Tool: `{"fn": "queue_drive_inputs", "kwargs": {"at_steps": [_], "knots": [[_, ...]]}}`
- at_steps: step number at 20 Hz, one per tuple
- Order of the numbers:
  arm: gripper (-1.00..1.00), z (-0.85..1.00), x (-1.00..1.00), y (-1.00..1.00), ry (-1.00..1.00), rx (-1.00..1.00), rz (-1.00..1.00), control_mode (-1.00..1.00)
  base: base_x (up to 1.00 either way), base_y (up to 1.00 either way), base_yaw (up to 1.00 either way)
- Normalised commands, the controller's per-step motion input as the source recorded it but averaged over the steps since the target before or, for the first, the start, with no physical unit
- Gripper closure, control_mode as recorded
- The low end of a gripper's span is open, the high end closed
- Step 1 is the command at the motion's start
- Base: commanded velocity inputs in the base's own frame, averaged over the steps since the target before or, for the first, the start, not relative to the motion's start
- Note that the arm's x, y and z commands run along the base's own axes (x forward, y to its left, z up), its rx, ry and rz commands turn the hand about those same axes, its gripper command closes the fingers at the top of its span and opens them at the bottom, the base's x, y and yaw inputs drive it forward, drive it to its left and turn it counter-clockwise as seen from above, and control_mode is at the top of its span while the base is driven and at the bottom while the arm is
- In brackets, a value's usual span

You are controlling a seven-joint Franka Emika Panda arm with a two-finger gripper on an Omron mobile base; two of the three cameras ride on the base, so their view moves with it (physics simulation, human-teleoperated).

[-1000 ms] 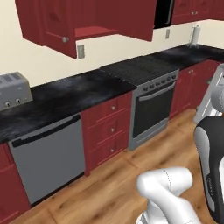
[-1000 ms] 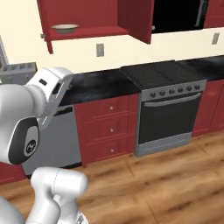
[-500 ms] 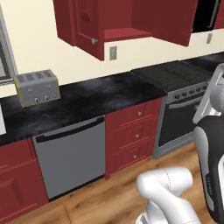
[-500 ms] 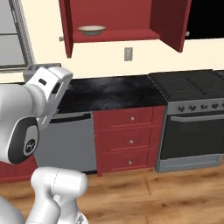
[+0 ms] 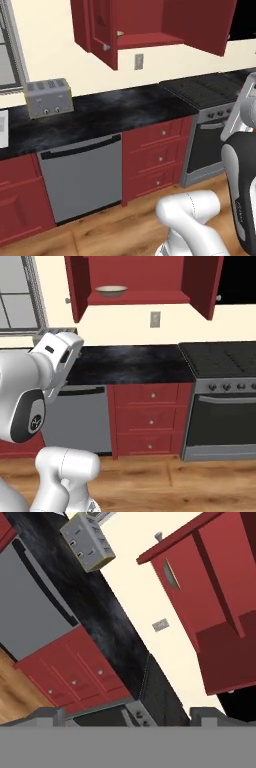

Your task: Move the bowls from the cabinet to the plates on the dining table.

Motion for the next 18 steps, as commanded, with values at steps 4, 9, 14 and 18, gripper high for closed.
{"fn": "queue_drive_inputs", "kwargs": {"at_steps": [4,9,14,18], "knots": [[-1.00,0.00,0.00,0.00,0.00,0.00,0.00,1.00,0.25,-0.23,0.16],[-1.00,0.00,0.00,0.00,0.00,0.00,0.00,1.00,0.51,-0.06,0.15],[-1.00,0.00,0.00,0.00,0.00,0.00,0.00,1.00,0.56,-0.13,0.15],[-1.00,0.00,0.00,0.00,0.00,0.00,0.00,1.00,0.50,-0.22,0.17]]}}
